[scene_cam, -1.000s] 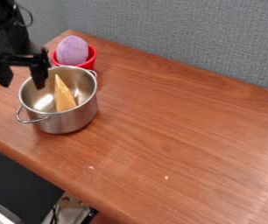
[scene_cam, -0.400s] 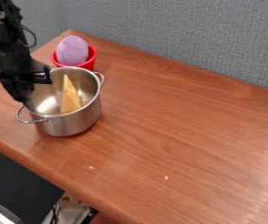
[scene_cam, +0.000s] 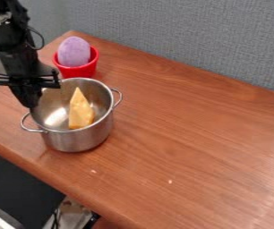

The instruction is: Remove the yellow object from the metal pot

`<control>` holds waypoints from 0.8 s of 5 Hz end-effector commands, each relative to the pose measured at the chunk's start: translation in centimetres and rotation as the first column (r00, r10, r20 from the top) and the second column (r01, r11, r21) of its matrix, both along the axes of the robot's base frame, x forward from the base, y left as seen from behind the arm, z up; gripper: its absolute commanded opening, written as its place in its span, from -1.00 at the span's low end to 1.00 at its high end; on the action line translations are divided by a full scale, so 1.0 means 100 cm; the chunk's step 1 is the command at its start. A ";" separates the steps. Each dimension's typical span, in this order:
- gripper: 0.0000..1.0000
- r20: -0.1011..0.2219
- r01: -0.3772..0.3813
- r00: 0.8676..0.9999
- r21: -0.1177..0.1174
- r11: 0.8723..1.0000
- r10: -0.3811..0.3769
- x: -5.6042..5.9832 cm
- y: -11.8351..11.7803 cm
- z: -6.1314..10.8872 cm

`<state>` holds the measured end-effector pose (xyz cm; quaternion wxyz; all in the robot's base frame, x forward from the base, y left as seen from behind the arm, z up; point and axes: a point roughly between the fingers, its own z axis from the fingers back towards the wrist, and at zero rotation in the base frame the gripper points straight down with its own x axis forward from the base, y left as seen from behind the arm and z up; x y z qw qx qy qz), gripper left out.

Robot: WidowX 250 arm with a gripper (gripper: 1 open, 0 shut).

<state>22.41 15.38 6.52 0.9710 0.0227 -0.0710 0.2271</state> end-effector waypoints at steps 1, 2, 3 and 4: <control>-1.00 0.048 0.006 0.999 0.014 1.000 -0.006 0.003 -0.003 0.019; -1.00 0.056 0.004 0.998 0.004 1.000 -0.005 0.003 -0.005 0.025; -1.00 0.058 0.004 0.998 -0.001 1.000 -0.004 0.002 -0.008 0.028; -1.00 0.058 0.002 0.998 -0.003 1.000 -0.001 0.001 -0.010 0.029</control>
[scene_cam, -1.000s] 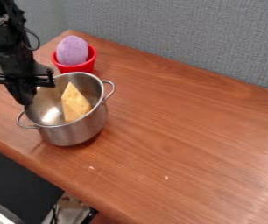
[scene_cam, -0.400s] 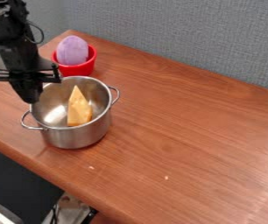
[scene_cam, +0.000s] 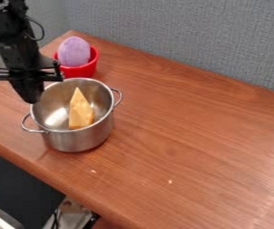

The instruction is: Remove the yellow object from the metal pot

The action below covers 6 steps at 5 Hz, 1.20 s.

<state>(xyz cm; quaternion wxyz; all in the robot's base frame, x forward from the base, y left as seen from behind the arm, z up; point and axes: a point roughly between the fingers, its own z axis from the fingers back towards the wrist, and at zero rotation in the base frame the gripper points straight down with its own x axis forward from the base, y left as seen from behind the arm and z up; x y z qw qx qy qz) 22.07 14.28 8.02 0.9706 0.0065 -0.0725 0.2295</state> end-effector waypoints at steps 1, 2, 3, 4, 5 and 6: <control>-1.00 0.047 0.002 0.999 0.026 1.000 -0.003 0.004 -0.001 0.016; -1.00 0.052 0.002 0.999 0.020 1.000 -0.003 0.004 -0.004 0.021; -1.00 0.055 0.000 0.998 0.015 1.000 0.000 0.003 -0.008 0.025; -1.00 0.061 -0.005 0.998 0.008 1.000 0.005 0.001 -0.013 0.032; -1.00 0.057 -0.018 0.998 0.006 1.000 0.018 -0.003 -0.017 0.034; -1.00 0.043 -0.027 0.999 0.013 1.000 0.026 -0.007 -0.019 0.032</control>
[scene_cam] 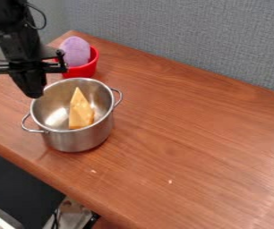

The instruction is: Remove the yellow object from the metal pot

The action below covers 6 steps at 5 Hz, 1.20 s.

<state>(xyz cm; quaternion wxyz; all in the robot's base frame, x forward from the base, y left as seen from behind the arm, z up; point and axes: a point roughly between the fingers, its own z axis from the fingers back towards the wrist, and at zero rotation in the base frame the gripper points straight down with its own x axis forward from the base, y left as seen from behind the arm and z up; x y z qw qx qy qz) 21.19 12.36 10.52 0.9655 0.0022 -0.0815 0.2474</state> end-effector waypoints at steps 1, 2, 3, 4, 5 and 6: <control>-1.00 0.009 -0.002 1.000 0.026 1.000 0.001 -0.002 -0.002 0.005; -1.00 0.001 -0.013 1.000 0.026 1.000 0.013 -0.005 -0.004 0.005; -1.00 -0.011 -0.023 1.000 0.031 0.999 0.023 -0.008 -0.005 0.002; -1.00 -0.023 -0.014 1.000 0.043 0.999 0.015 -0.006 -0.006 -0.004; -1.00 -0.033 -0.006 0.999 0.052 0.999 0.008 -0.004 -0.007 -0.011; -1.00 -0.041 -0.002 0.999 0.056 0.998 0.005 -0.001 -0.007 -0.018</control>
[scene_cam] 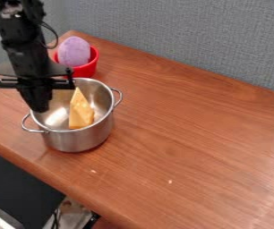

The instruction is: Remove the yellow object from the metal pot

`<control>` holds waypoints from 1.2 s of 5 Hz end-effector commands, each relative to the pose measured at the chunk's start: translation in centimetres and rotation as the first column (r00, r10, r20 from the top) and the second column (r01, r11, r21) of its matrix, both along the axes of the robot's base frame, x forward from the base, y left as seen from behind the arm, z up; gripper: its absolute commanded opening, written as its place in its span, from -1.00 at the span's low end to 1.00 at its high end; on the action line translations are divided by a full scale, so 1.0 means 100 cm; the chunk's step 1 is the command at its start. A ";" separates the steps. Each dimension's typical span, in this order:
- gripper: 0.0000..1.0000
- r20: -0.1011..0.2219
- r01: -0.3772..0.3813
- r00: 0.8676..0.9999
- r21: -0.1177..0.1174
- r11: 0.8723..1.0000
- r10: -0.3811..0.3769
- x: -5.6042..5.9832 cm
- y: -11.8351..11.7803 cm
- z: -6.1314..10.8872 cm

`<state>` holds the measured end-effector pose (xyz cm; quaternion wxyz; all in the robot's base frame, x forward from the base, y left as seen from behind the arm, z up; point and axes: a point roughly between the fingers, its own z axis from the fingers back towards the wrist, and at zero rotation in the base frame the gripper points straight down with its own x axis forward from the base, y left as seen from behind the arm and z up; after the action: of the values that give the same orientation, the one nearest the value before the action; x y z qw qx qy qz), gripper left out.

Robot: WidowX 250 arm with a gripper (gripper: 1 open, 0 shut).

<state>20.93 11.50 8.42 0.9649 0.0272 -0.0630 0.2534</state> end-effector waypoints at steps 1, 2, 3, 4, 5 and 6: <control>-1.00 0.000 0.014 1.000 0.022 1.000 -0.014 0.004 0.001 -0.003; -1.00 -0.006 0.019 1.000 0.025 1.000 -0.018 0.007 0.000 -0.009; -1.00 -0.008 0.022 1.000 0.028 0.999 -0.022 0.009 0.000 -0.013; -1.00 -0.009 0.024 1.000 0.029 0.999 -0.024 0.011 -0.001 -0.014; -1.00 -0.011 0.027 1.000 0.030 0.999 -0.027 0.012 -0.002 -0.016; -1.00 -0.012 0.031 0.999 0.031 0.999 -0.031 0.014 -0.003 -0.018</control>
<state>22.08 11.09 6.33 0.9670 0.0352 -0.0547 0.2463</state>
